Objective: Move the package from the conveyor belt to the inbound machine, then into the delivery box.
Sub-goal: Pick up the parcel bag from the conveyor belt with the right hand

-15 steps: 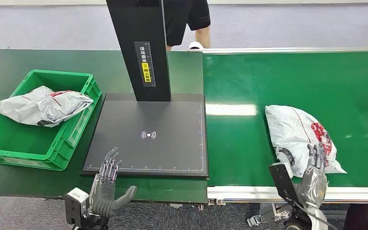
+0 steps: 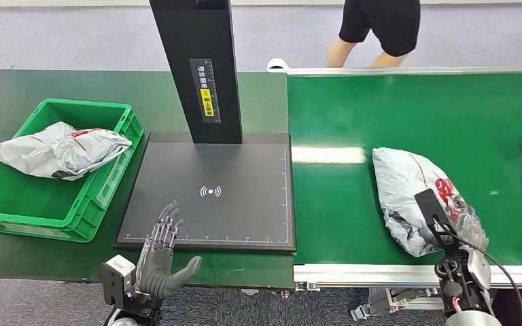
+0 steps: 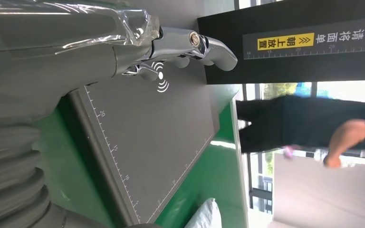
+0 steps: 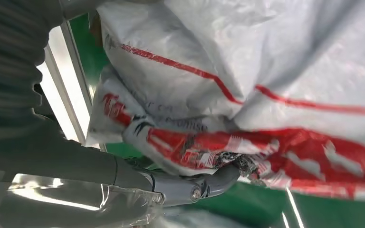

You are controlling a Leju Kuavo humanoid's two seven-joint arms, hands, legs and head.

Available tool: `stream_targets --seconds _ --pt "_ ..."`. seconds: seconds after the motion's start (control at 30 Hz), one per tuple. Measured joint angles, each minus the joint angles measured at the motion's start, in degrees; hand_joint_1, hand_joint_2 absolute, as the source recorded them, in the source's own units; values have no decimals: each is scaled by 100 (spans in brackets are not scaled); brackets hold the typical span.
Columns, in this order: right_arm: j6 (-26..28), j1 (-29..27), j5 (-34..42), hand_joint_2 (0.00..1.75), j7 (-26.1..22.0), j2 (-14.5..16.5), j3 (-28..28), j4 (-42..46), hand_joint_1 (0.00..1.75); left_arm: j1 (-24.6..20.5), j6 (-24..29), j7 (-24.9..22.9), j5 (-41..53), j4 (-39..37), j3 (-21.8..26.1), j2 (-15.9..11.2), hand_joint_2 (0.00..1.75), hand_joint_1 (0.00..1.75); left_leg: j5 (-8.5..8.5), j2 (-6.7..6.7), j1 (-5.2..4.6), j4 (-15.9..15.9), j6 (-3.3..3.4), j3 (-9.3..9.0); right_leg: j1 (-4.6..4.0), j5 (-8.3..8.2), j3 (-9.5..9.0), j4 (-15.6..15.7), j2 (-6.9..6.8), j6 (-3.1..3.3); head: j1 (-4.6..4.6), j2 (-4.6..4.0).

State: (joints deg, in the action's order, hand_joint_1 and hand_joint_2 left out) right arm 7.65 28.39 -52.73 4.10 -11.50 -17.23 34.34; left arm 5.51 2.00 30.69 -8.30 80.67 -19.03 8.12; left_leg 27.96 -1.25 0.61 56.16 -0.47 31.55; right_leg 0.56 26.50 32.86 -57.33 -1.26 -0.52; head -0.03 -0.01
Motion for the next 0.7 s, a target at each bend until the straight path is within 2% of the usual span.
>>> stream_targets --seconds 0.03,0.07,0.17,0.2,0.33,0.47,0.7 --pt "-98 87 27 175 26 -25 -24 -194 0 -6 14 0 -11 -3 -6 -5 175 0 0 0 0 0 0 1 0 0 0 0 0 0 0 0" --pt "-195 160 50 175 48 -41 -46 -364 30 -10 30 1 -20 -6 -11 -10 175 0 0 0 0 0 0 1 0 0 0 0 0 0 0 0" --pt "-438 345 82 175 108 -65 -89 -747 160 -13 90 8 -34 -9 -16 -28 175 0 0 -1 0 0 0 1 0 0 0 0 0 0 0 0" --pt "-512 402 83 175 123 -67 -97 -844 174 -11 115 13 -41 -9 -16 -36 175 0 0 -1 0 0 0 0 0 0 -1 0 0 0 0 0" --pt "-713 592 141 175 69 -69 -119 -1114 175 -1 199 24 -70 -8 -15 -64 175 0 0 -2 0 0 0 -2 0 0 -4 0 1 0 1 0" --pt "-710 700 302 175 -280 -53 -168 -1194 175 26 271 24 -83 14 -7 -77 175 0 0 -5 0 0 0 -2 0 -1 -5 -1 1 0 1 0" --pt "-657 861 734 175 -1359 254 -134 -895 175 -60 249 1 -79 56 78 -80 175 0 -3 -4 2 -1 -2 2 -3 -1 -2 -3 1 0 -1 1"
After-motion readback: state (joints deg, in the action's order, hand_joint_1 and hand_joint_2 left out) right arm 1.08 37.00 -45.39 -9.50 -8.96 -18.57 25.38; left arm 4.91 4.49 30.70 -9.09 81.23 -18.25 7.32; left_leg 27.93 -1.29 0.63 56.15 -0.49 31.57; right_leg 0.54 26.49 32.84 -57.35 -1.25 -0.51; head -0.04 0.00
